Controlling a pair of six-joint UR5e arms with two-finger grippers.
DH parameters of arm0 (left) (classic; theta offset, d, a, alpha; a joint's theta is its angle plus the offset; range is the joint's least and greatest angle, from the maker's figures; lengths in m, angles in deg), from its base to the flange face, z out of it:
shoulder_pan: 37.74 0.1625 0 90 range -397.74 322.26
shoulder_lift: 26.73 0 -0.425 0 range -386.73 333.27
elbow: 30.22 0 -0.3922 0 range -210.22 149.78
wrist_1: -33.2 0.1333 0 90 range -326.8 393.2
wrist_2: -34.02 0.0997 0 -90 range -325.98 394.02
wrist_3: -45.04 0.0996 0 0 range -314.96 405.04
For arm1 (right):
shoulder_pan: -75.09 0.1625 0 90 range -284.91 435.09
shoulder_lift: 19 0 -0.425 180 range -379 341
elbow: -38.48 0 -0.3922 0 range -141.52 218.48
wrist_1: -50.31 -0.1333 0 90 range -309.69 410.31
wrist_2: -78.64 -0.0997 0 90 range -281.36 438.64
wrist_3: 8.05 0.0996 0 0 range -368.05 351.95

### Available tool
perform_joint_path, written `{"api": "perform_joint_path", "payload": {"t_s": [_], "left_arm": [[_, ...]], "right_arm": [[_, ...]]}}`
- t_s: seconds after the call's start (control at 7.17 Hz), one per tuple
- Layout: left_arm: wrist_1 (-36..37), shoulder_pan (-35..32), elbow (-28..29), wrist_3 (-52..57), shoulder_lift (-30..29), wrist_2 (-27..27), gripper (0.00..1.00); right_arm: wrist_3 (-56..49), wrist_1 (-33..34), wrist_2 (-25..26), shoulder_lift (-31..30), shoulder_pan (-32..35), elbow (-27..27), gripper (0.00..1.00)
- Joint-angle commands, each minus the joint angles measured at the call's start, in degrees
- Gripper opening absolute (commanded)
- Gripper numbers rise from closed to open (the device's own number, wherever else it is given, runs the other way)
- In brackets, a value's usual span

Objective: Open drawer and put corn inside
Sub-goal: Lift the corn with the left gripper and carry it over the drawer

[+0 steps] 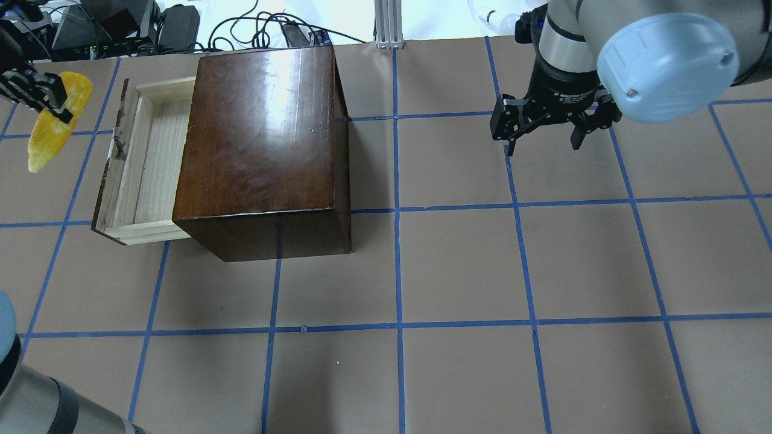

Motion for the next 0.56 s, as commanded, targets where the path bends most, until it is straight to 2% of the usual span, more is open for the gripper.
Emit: {"api": "perform_joint_path", "payload": {"t_s": [0.0,0.42], "left_arm": [[0.1,-2.3,-2.6,-10.9,-1.3,-4.4,0.0],[2.2,-2.1,-2.8,-9.7,-4.0,-5.0,0.0]], "right_arm": [[0.0,0.0,0.0,0.0,0.0,0.0,1.0],[0.0,0.0,0.1,-0.1,0.0,0.0,1.0]]}}
